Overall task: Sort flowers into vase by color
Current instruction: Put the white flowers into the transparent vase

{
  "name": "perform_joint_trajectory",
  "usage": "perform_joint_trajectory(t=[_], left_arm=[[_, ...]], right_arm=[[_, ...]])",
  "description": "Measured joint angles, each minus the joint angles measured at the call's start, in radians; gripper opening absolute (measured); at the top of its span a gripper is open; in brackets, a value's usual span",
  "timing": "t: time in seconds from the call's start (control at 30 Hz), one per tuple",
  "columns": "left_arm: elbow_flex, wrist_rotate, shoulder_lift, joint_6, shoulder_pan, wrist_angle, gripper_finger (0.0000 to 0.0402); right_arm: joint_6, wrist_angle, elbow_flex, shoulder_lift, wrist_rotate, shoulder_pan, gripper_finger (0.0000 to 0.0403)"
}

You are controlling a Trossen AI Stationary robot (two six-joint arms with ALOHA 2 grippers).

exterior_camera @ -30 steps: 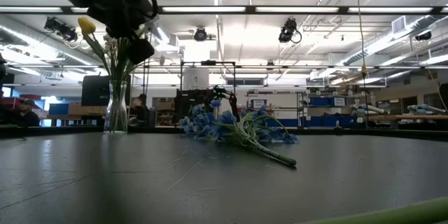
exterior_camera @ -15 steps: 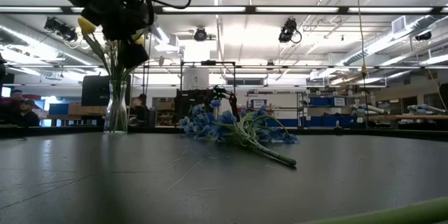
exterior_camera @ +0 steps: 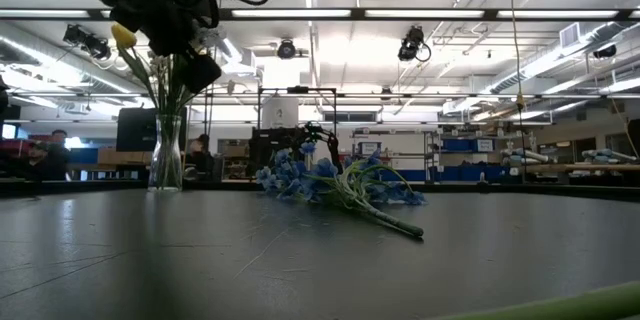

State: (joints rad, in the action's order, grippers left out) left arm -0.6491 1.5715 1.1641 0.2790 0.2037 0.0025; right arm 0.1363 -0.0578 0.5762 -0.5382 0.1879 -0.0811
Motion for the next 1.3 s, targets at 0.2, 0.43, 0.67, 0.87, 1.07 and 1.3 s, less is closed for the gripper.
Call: perform_joint_trajectory(t=[0.2,0.43,0.67,0.87,1.07,1.3], left_arm=[[0.0,0.001,-0.015,0.016,-0.014,0.003,0.04],[0.0,-0.001,-0.015,0.235,-0.019,0.036,0.04],[0.0,0.001,-0.015,0.388,-0.015,0.008,0.04],[0.0,0.0,-0.015,0.263,0.0,-0.165,0.04],[0.0,-0.001,-0.015,0.117,-0.012,-0.272,0.04],[0.0,-0.002,-0.015,-0.11,-0.047,-0.329,0.04]], right_arm=[[0.0,0.0,0.0,0.0,0.0,0.0,0.0286],[0.0,0.0,0.0,0.0,0.0,0.0,0.0286],[0.0,0.0,0.0,0.0,0.0,0.0,0.0286],[0.0,0.0,0.0,0.0,0.0,0.0,0.0286],[0.0,0.0,0.0,0.0,0.0,0.0,0.0286],[0.0,0.0,0.0,0.0,0.0,0.0,0.0286]])
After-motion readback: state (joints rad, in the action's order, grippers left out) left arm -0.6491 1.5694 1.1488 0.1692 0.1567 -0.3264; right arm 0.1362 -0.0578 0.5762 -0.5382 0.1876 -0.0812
